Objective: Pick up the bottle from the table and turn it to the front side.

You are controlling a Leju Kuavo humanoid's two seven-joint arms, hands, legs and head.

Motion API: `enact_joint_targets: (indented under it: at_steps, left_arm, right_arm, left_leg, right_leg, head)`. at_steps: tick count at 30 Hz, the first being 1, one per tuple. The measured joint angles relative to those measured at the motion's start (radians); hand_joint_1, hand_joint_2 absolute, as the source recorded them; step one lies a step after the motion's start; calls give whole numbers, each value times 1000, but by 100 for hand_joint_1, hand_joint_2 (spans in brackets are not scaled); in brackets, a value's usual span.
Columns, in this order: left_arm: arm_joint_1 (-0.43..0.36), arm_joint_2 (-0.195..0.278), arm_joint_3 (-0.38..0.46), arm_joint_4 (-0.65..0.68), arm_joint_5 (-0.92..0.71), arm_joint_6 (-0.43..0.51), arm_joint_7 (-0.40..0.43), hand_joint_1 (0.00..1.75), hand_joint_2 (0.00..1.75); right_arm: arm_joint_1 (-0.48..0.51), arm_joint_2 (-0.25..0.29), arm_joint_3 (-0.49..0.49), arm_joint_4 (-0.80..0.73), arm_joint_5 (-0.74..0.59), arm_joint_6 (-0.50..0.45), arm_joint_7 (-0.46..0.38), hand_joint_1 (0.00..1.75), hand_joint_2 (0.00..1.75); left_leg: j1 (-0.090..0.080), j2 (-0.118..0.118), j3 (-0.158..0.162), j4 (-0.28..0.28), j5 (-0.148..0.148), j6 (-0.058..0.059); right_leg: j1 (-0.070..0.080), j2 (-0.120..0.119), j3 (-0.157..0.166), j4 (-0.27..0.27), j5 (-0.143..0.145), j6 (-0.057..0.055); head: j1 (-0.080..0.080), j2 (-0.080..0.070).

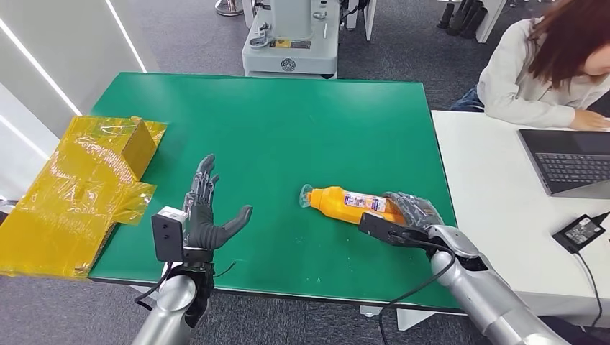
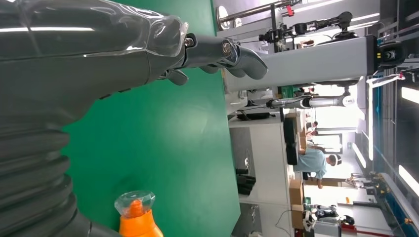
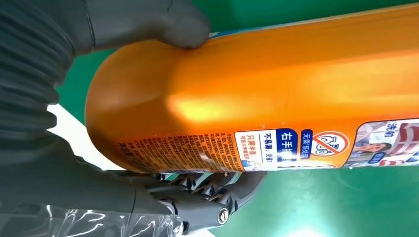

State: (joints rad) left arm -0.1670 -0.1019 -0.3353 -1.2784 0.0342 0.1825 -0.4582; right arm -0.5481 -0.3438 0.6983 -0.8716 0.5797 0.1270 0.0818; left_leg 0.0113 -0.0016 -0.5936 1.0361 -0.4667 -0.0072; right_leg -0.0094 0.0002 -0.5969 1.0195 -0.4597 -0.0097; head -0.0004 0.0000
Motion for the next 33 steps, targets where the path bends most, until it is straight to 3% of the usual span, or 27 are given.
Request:
enact_joint_targets:
  at_steps: [14,18,21,26,33]
  left_arm:
    - [-32,0,0,20,5,-20,0,0,175]
    - [-33,0,0,21,5,-18,-4,0,175]
    - [-34,0,0,21,6,-9,-16,0,175]
    - [-55,0,0,22,11,9,-23,0,175]
    - [-70,7,0,47,26,-27,12,0,175]
  right_arm:
    - [96,-31,-39,-126,-226,131,-84,175,175]
    - [140,-24,-58,-158,-339,129,-163,175,175]
    - [205,11,-78,-203,-455,92,-251,175,175]
    - [309,135,-101,-291,-612,-46,-382,175,175]
    - [376,240,-143,-393,-665,-113,-426,175,175]
  left_leg:
    - [0,3,8,0,-1,0]
    - [0,2,8,0,-1,0]
    - [1,2,6,-1,-1,0]
    - [1,1,2,-2,-1,0]
    - [1,2,0,-2,-1,-1]
  right_leg:
    - [0,4,7,0,0,0]
    - [0,3,8,0,0,0]
    - [1,2,7,0,0,0]
    - [1,1,2,1,-1,-1]
    - [2,1,0,1,-1,-1]
  head:
    - [0,0]
    - [0,0]
    - [0,0]
    - [0,0]
    - [0,0]
